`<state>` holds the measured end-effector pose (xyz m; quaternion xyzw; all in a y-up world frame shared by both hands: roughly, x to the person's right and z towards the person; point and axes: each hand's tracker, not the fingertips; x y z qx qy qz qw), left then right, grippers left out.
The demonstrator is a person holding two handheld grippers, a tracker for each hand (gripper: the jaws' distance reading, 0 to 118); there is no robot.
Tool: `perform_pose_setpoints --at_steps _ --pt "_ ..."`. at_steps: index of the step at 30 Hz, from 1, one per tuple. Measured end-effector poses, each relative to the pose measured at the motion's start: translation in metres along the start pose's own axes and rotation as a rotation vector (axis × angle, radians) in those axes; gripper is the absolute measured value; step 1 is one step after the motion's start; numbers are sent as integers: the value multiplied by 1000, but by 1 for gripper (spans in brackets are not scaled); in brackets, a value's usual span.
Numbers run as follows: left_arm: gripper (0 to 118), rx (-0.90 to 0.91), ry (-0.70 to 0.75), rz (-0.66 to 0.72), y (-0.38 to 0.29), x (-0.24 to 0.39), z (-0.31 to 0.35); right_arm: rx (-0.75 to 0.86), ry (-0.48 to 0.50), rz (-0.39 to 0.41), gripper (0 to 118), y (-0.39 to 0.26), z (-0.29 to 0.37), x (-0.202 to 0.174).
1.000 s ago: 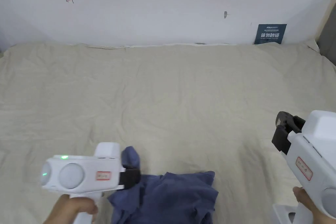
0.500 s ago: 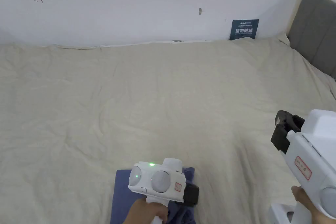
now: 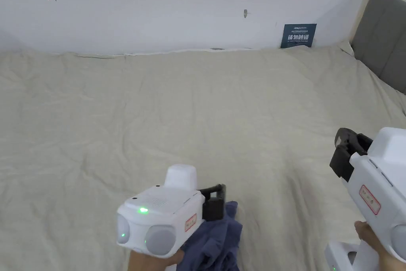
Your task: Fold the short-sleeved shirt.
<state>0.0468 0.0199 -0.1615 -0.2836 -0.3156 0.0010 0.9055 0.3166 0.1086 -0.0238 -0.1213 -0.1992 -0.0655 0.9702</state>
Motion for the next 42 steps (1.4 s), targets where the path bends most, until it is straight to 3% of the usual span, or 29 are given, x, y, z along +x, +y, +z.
perform_pose_setpoints --at_steps 1,2,3,12,16,20,26,31,42 --pt "42 22 30 0 -2 -3 3 2 4 1 1 1 0 -1" --pt "13 37 46 -5 -6 -7 4 4 8 2 1 1 0 -2" --pt "1 34 64 -11 -10 -9 3 6 10 4 1 2 1 -3" --pt "0 -168 101 -9 -71 -12 -42 0 30 16 1 -3 2 -7" --pt "0 -176 44 23 -89 12 -61 -16 18 23 1 -7 0 1" --pt "0 -181 13 -73 -109 43 -84 -30 -4 25 1 -10 0 9" --pt "0 -191 -9 -75 -137 54 -103 -51 -23 29 1 -15 2 15" --pt "0 -190 -10 -73 -119 53 -93 -48 -19 36 1 -15 3 13" --pt "0 190 50 -152 7 24 1 13 23 38 1 2 6 -13"
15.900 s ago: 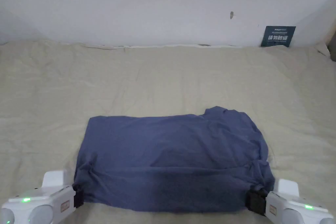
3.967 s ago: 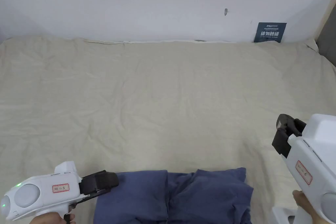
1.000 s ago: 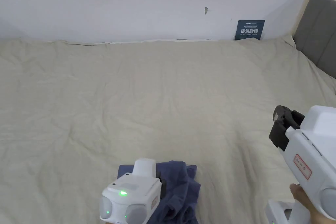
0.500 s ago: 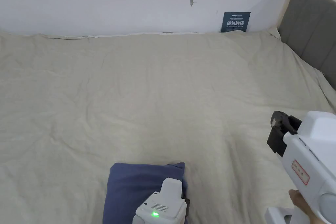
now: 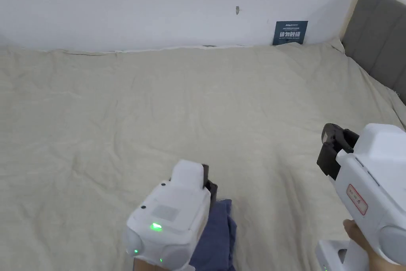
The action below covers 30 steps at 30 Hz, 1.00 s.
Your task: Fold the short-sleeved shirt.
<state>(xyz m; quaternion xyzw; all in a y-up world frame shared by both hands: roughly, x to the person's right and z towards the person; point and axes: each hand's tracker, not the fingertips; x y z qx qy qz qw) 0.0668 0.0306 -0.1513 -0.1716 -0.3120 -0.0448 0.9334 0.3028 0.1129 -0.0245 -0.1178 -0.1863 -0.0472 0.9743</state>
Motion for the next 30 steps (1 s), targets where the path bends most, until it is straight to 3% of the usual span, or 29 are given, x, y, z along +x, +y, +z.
perform_pose_setpoints --at_steps 13,20,30 --pt "0 236 293 -56 79 -98 51 136 35 69 1 24 -2 -42" --pt "0 255 378 -44 79 -141 71 172 35 121 1 27 -5 -59" --pt "0 253 431 -6 72 -165 83 164 59 124 1 24 -9 -72"
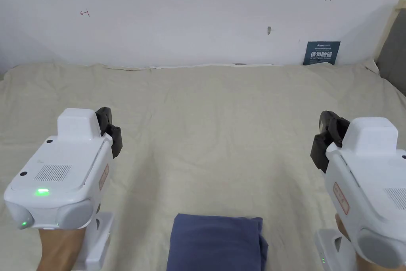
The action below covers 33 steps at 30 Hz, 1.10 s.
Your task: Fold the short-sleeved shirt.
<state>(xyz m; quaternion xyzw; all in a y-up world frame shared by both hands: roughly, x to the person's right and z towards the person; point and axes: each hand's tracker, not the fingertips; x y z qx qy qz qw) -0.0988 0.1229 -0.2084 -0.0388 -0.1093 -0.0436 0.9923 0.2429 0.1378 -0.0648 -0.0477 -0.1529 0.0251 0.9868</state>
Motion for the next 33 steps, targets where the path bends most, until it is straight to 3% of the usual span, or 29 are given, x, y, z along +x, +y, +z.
perform_pose_setpoints --at_steps 12,18,23,28,33 --pt "0 -11 -11 -8 -6 3 1 -30 8 -1 2 -20 -7 -13" --pt "0 -22 -21 -3 -12 0 7 -199 53 -29 2 -90 -22 -37" --pt "0 -52 -34 -1 -23 -3 9 -355 103 -23 2 -156 -27 -66" --pt "0 -95 -46 6 -38 -6 10 -507 136 41 2 -213 -29 -93" --pt "0 -155 -67 24 -54 -5 9 -638 124 15 2 -259 -37 -99"
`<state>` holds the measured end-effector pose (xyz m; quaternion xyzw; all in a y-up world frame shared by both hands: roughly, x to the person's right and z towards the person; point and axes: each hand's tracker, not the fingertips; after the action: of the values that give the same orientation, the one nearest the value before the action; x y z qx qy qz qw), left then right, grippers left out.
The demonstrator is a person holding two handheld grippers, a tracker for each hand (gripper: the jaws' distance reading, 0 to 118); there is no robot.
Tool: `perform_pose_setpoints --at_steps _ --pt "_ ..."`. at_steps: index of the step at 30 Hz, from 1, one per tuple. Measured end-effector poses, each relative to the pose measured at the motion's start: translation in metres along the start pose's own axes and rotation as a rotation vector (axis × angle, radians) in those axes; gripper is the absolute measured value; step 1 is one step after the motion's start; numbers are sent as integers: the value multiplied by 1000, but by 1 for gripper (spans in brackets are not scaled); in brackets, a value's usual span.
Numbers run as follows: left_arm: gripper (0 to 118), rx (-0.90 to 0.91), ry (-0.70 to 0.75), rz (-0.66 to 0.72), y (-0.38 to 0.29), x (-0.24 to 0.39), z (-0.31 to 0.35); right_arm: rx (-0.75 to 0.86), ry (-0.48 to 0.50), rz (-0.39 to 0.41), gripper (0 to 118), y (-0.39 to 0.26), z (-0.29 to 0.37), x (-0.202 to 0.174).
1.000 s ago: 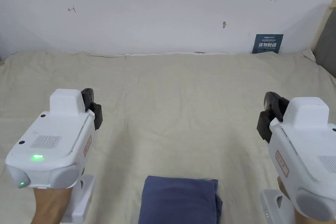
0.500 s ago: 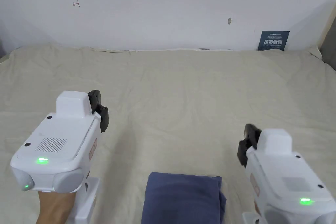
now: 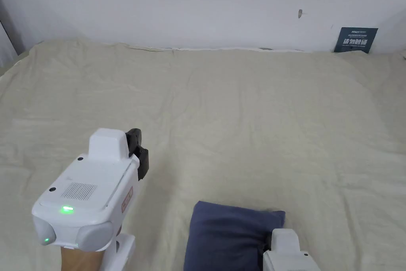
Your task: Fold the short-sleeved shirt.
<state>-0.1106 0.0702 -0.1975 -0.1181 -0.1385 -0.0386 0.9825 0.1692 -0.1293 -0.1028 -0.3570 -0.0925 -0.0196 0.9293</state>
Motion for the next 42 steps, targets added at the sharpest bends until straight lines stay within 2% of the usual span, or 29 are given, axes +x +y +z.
perform_pose_setpoints --at_steps 3,6,8,9,10,11,12,13,14,19,21,22,23,24,25,26,27,31,36,42 --pt "0 -61 -41 35 -11 3 -4 15 0 -19 1 -11 -9 3" --pt "1 -171 -115 138 -25 5 -13 2 2 -32 1 -4 -8 4" --pt "8 -290 -178 225 -39 7 -23 5 9 -46 1 -5 -7 6" --pt "17 -352 -208 259 -47 9 -29 11 10 -46 1 -7 -7 6" --pt "32 -420 -238 284 -55 12 -35 15 10 -39 1 -8 -6 5" --pt "61 -493 -270 291 -63 15 -42 18 9 -24 1 -7 -5 5" --pt "84 -551 -287 308 -72 18 -48 18 9 -12 1 -7 -5 5" --pt "105 -620 -303 322 -82 22 -55 17 9 -9 1 -7 -5 5" --pt "118 -678 -319 333 -89 28 -60 15 10 -8 1 -7 -5 5" --pt "116 -819 -357 414 -130 36 -89 17 18 -8 1 -7 -4 7" --pt "108 -884 -386 460 -143 34 -101 20 22 21 1 -7 -4 7" --pt "99 -907 -400 483 -147 33 -102 20 24 33 1 -8 -5 8" --pt "80 -916 -421 511 -152 31 -105 20 27 47 1 -8 -6 8" --pt "69 -929 -438 532 -156 31 -108 21 31 60 1 -8 -6 9" --pt "63 -938 -444 543 -160 30 -110 21 34 70 1 -8 -6 9" --pt "63 -943 -461 551 -166 29 -112 22 37 76 1 -9 -7 10" --pt "49 -936 -466 560 -168 29 -111 22 40 83 1 -9 -8 11" --pt "20 -912 -483 558 -169 36 -105 25 57 123 1 -10 -9 14" --pt "17 -878 -462 548 -166 24 -111 13 83 139 2 7 0 18" --pt "17 -789 -419 489 -124 -24 -110 178 106 92 2 59 38 10"
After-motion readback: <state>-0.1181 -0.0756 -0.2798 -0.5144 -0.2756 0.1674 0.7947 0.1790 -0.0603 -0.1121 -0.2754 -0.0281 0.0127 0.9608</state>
